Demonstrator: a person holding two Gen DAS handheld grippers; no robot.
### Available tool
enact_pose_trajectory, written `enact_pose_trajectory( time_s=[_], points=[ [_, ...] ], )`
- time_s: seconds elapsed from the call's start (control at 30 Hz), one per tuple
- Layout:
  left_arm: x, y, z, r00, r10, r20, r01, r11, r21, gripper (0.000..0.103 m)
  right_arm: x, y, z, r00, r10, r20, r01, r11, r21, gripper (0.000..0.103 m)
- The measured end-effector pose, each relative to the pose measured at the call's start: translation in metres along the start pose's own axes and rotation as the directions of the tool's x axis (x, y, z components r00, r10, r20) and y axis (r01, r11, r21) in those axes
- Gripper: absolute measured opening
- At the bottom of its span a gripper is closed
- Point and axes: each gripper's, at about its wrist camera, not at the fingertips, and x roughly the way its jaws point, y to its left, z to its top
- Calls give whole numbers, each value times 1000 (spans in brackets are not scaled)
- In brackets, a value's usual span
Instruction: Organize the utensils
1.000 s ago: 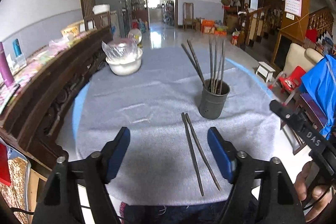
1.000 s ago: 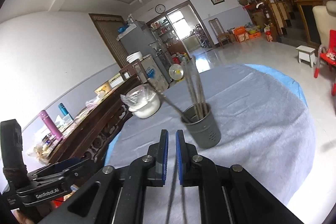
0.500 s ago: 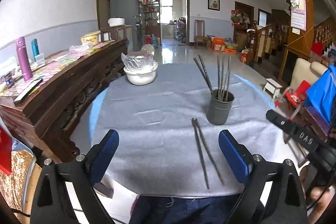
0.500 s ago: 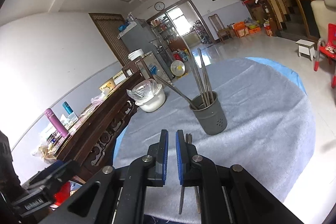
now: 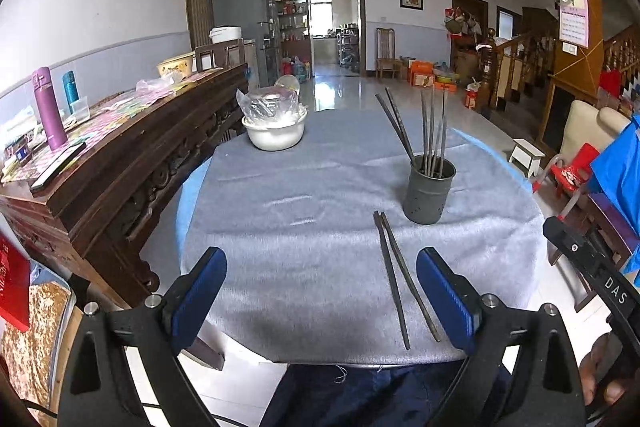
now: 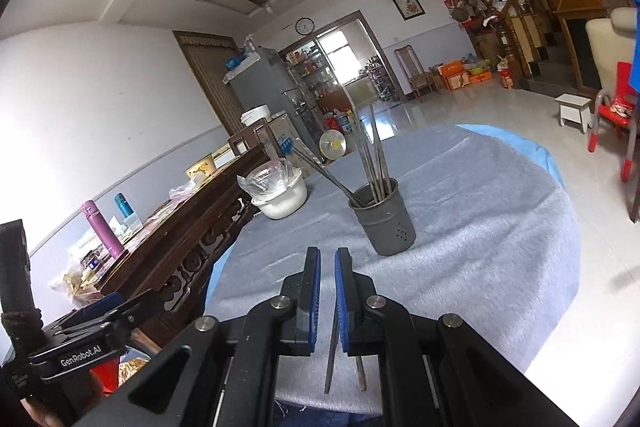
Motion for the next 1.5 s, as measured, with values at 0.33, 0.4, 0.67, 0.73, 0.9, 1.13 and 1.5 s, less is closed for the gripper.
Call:
enact_pose_trajectory(
  time_s=[0.33, 0.4, 0.67, 0.73, 0.9, 1.13, 1.5],
  points=[
    [4, -1, -5, 1000, 6, -9, -6, 1000, 15, 96, -1, 10, -5, 1000, 8, -5, -8, 998, -63, 9],
    [6, 2, -6, 1000, 10, -11, -10, 1000, 5, 96, 2, 11, -5, 1000, 6, -13, -6, 998, -60, 9],
    [10, 14, -10, 999, 50, -13, -51, 998, -25, 96, 10, 17, -8, 999, 3, -34, -6, 998, -70, 9],
    [12, 15, -11, 998, 54, -15, -54, 998, -28, 96, 11, 20, -9, 999, 0, -40, -4, 997, -82, 9],
    [12, 20, -12, 998, 63, -10, -63, 997, -45, 96, 15, 26, -13, 998, 1, -56, -6, 995, -97, 9],
    [13, 21, -13, 998, 67, -9, -68, 996, -52, 96, 16, 31, -16, 998, 3, -64, -11, 993, -121, 9],
    [15, 19, -14, 998, 63, -17, -64, 997, -44, 96, 18, 29, -16, 997, 6, -73, -14, 993, -120, 9]
  ],
)
